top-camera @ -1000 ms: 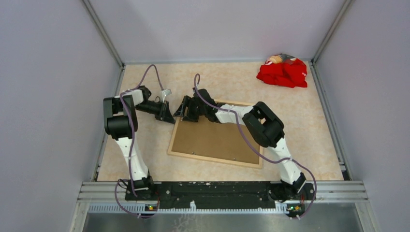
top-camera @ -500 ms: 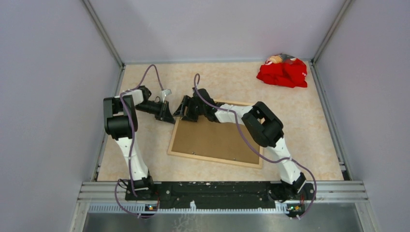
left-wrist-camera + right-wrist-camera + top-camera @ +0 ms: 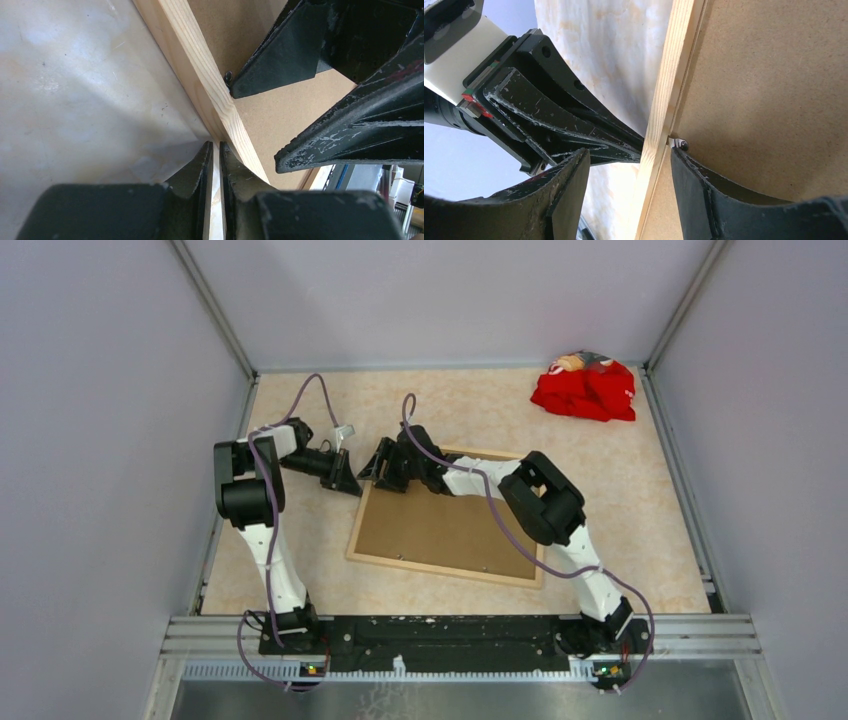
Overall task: Put the photo into the frame
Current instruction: Install the photo frame at the center of the board, then adjust the photo frame at the center of the board.
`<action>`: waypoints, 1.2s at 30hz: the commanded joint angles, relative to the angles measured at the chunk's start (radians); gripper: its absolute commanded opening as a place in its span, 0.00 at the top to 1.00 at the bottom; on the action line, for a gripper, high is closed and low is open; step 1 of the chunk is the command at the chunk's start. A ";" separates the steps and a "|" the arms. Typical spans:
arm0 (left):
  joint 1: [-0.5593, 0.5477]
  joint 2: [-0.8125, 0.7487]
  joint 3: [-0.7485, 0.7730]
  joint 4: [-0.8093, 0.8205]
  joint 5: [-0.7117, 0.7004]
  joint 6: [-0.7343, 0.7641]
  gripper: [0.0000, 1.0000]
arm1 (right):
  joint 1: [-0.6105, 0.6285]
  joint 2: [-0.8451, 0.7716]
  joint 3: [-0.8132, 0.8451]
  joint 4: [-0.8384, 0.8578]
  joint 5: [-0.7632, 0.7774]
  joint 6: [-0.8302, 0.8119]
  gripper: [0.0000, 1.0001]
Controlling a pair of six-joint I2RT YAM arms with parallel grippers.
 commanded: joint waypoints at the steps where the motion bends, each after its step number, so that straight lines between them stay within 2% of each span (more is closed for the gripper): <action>1: -0.006 0.005 -0.027 0.007 -0.033 0.039 0.83 | 0.026 0.021 0.002 0.042 0.081 0.017 0.39; 9: -0.005 0.003 -0.021 -0.008 -0.037 0.045 0.83 | 0.026 -0.024 -0.015 0.055 0.087 0.001 0.37; 13: 0.002 -0.018 -0.013 -0.044 -0.050 0.077 0.83 | 0.009 -0.108 -0.043 0.034 0.047 -0.036 0.27; 16: 0.016 -0.039 0.002 -0.078 -0.069 0.106 0.81 | -0.036 -0.266 -0.161 0.015 0.036 -0.092 0.17; 19: 0.023 -0.069 0.001 -0.090 -0.103 0.127 0.79 | -0.113 -0.481 -0.320 -0.054 0.047 -0.154 0.12; 22: 0.022 -0.111 -0.042 -0.071 -0.138 0.144 0.78 | -0.215 -0.687 -0.478 -0.219 0.134 -0.225 0.07; 25: 0.017 -0.143 -0.101 -0.046 -0.186 0.161 0.78 | -0.363 -0.882 -0.638 -0.333 0.223 -0.276 0.03; 28: 0.009 -0.175 -0.163 -0.013 -0.230 0.172 0.78 | -0.520 -1.038 -0.802 -0.381 0.227 -0.317 0.01; 32: -0.011 -0.210 -0.246 0.036 -0.282 0.178 0.78 | -0.671 -1.146 -0.926 -0.394 0.196 -0.362 0.01; 36: -0.040 -0.237 -0.308 0.054 -0.300 0.187 0.78 | -0.699 -1.111 -0.977 -0.357 0.182 -0.372 0.01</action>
